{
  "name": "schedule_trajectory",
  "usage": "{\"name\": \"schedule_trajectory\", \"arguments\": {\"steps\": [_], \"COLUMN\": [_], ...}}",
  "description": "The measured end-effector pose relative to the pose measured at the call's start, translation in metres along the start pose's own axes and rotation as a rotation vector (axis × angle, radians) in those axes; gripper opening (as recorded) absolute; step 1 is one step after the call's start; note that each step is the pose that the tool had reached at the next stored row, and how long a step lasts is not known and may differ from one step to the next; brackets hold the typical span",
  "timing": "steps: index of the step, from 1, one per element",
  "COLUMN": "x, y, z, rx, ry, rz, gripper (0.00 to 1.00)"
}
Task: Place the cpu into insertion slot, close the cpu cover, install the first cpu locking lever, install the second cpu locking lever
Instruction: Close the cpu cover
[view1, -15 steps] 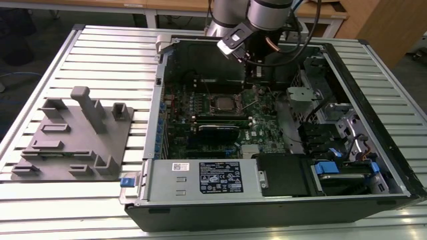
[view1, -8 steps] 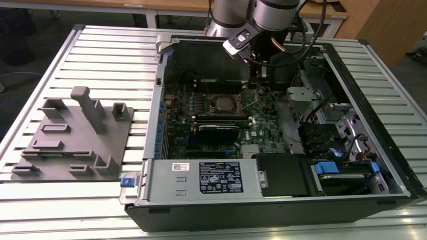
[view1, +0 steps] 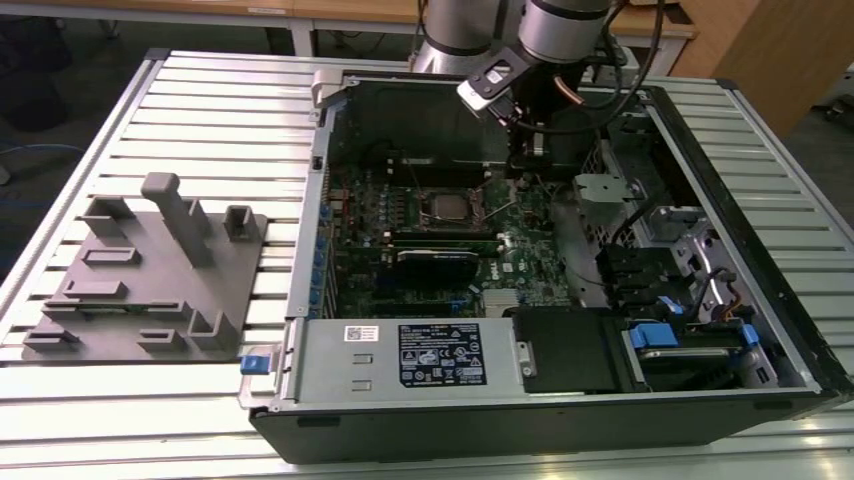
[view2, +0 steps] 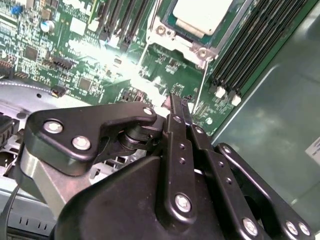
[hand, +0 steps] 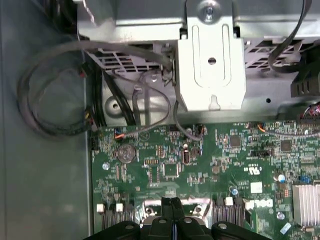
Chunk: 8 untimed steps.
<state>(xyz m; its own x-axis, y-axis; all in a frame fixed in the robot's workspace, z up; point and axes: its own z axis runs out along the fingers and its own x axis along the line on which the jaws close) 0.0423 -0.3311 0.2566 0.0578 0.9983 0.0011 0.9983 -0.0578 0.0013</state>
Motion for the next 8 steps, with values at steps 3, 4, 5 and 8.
{"name": "schedule_trajectory", "arguments": {"steps": [3, 4, 5, 8], "x": [0.0003, 0.0004, 0.0005, 0.0008], "y": [0.0048, 0.0064, 0.0083, 0.0139], "z": [0.0002, 0.0003, 0.0004, 0.0005], "rx": [0.0000, 0.0000, 0.0000, 0.0000], "ry": [0.0000, -0.0001, -0.0001, -0.0004], "rz": [0.004, 0.006, 0.008, 0.012], "gripper": [0.10, 0.10, 0.10, 0.10]}}
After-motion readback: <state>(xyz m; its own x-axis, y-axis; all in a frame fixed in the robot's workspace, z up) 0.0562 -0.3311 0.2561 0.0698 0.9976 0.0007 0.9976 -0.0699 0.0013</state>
